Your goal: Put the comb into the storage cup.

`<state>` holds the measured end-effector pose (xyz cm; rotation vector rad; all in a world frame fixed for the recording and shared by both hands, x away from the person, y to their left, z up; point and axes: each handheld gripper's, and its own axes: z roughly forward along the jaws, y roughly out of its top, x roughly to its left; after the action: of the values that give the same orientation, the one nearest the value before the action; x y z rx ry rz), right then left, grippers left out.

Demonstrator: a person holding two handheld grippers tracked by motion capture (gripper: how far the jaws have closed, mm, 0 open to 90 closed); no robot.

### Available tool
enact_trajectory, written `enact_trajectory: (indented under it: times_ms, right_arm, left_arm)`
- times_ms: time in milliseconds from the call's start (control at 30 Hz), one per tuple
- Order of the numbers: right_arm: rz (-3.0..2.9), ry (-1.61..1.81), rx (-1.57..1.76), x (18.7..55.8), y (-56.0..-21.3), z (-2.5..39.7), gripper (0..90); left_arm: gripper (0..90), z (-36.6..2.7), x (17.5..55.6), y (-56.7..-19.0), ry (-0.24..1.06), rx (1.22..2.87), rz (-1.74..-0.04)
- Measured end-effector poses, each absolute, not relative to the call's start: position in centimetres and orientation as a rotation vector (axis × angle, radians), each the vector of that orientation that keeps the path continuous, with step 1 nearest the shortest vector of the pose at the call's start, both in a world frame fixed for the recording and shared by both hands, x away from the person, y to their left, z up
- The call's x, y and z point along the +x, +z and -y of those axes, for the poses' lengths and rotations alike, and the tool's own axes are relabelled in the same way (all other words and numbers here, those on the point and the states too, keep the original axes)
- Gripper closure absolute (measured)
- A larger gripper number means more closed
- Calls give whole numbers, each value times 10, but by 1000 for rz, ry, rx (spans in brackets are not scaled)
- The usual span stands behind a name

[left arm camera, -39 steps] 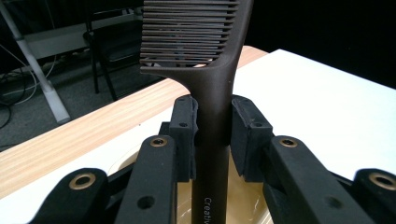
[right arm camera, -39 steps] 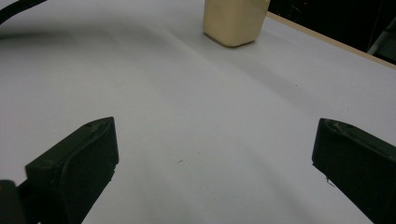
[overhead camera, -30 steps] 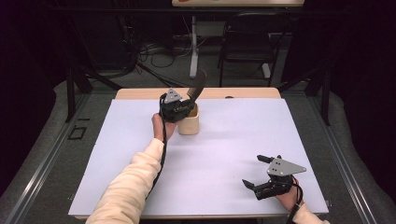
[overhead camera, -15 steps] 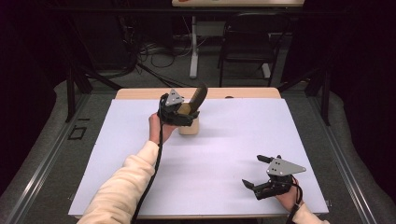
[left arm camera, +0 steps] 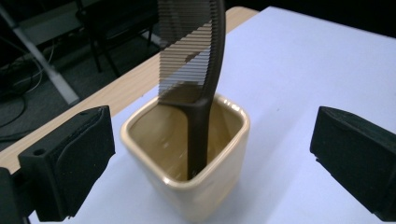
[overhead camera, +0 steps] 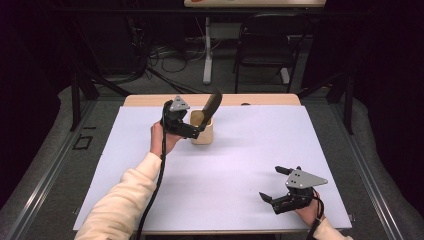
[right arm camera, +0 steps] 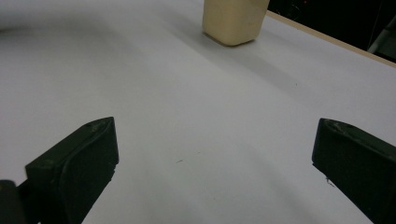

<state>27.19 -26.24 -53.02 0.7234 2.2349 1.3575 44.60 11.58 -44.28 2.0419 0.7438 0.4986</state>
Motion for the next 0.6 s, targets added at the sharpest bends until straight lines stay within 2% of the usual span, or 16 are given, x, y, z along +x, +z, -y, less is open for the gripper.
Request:
enact_trajectory:
  times_ms: [600]
  right_arm:
    - [-2235, 1354, 734, 271, -530, 262, 0]
  left_arm:
    - [0, -175, 418, -446, 503, 2073, -879]
